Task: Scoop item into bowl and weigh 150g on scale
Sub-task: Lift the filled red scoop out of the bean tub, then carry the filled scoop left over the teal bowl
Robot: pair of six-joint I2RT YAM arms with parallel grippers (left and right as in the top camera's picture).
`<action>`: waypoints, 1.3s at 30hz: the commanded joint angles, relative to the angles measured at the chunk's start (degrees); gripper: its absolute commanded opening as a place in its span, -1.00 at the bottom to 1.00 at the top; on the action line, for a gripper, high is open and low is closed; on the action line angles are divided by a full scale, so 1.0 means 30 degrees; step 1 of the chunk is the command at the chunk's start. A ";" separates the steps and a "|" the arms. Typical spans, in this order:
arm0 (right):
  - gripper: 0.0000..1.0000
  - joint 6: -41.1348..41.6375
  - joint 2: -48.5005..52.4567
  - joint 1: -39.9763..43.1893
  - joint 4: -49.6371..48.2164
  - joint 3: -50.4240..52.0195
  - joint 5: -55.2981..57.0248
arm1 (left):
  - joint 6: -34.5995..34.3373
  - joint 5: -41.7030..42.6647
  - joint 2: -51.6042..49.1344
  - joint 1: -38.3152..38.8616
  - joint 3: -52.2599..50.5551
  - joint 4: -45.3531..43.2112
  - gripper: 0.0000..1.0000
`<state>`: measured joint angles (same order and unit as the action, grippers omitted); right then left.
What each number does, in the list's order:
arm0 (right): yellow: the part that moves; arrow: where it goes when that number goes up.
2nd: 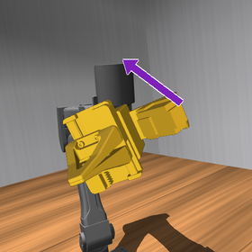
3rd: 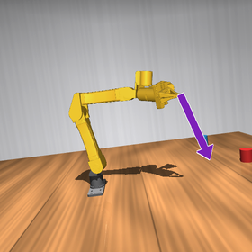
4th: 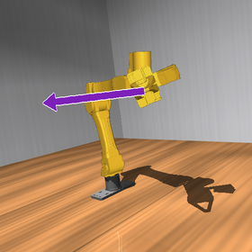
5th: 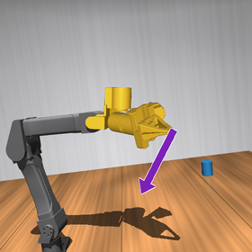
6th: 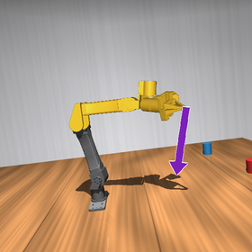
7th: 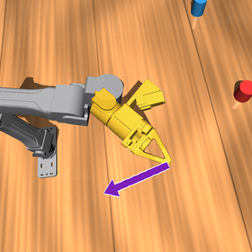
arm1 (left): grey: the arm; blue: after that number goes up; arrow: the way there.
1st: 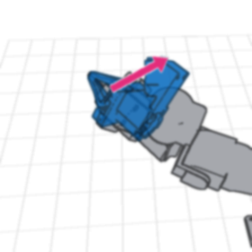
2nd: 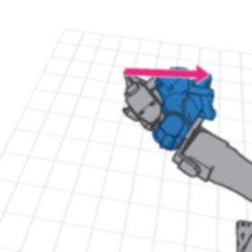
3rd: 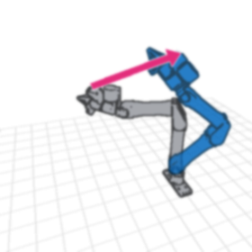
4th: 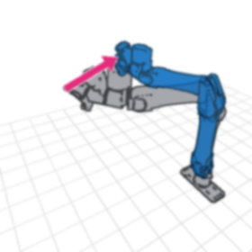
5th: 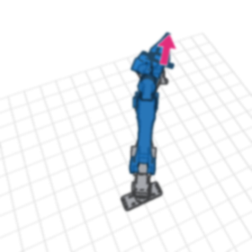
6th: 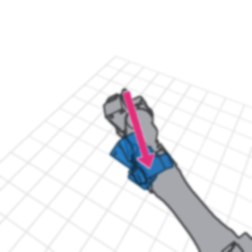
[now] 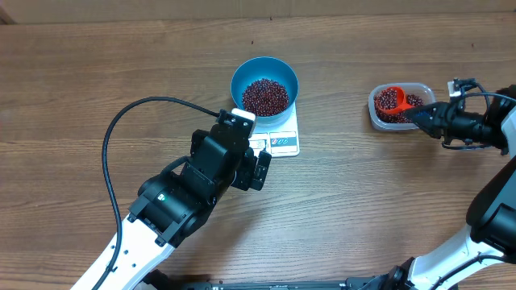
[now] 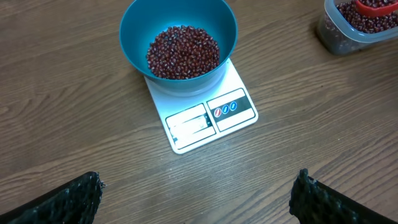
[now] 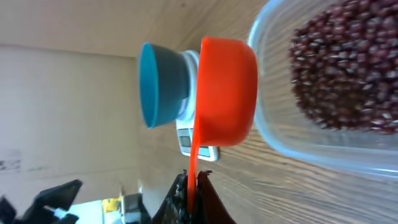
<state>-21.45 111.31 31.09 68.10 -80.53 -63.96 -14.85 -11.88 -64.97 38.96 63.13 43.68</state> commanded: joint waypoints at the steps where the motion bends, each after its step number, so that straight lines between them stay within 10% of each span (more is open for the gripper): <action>1: -0.93 -0.1537 0.0087 0.0007 0.0947 -0.0138 -0.1821 | -0.0255 -0.0233 -0.0095 -0.0124 0.0007 -0.0066 0.99; 23: -0.93 -0.1253 0.0087 -0.6943 -0.0525 -0.0138 -0.5799 | -0.0248 -0.0233 -0.0095 -0.0124 0.0007 -0.0066 0.99; 39: -0.93 0.8466 0.0087 -1.0295 -0.9712 -0.0138 -0.3286 | -0.0255 -0.0233 -0.0095 -0.0124 0.0007 -0.0066 0.99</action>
<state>-2.68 111.31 2.02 41.01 -80.40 -77.73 -14.85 -11.88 -64.97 38.96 63.13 43.68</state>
